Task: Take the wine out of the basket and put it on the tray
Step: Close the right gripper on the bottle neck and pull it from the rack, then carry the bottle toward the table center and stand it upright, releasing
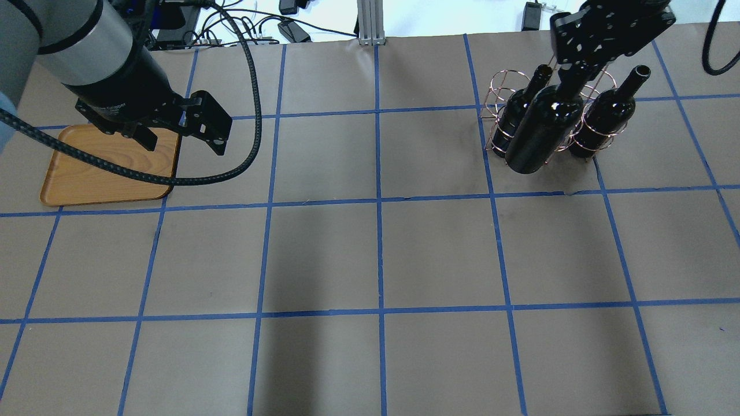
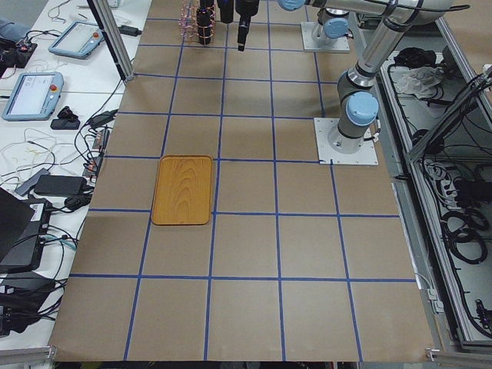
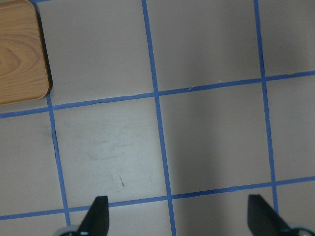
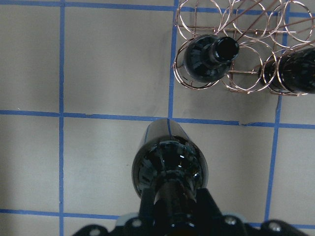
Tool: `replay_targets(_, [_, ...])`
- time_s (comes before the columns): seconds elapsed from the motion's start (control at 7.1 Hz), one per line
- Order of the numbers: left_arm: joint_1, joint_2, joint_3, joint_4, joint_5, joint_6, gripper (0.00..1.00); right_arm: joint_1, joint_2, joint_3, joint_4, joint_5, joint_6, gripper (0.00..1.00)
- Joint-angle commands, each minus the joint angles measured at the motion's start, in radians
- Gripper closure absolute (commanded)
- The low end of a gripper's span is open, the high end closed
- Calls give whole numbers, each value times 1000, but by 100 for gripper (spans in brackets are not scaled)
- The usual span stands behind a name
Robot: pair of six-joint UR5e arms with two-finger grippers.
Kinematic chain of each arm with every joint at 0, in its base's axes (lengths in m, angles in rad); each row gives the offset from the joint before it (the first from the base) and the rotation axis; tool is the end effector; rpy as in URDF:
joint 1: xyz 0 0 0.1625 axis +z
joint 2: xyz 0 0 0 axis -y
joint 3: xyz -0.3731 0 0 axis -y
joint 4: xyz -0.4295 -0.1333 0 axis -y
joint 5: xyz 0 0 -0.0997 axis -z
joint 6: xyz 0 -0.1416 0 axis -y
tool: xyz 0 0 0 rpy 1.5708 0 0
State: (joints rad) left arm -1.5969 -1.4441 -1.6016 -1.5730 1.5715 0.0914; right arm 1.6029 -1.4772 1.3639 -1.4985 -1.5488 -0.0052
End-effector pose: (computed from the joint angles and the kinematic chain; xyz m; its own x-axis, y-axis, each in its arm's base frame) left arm -0.1460 -0.4892 0.4421 -0.9931 0.1168 -0.0092 0.1171 0.9887 -0.0931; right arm 0.1545 -0.5624 0.4452 -0.9990 -0.0382 -0.0218 -0.0373 0.9985 -0.0411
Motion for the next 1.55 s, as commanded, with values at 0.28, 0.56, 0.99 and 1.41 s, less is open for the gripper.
replay_targets(0.28, [0,5,-9,-1,2,1,0,332,107,32,-150,6,448,100])
replay_targets(0.56, [0,7,-14,1,1,-1,0,408,110,128,-233,0,572,100])
replay_targets(0.99, [0,7,-18,1,4,-1,0,495,110,213,-328,1,686,100])
replay_targets(1.41, [0,8,-20,1,7,1,0,539,106,215,-310,-4,718,100])
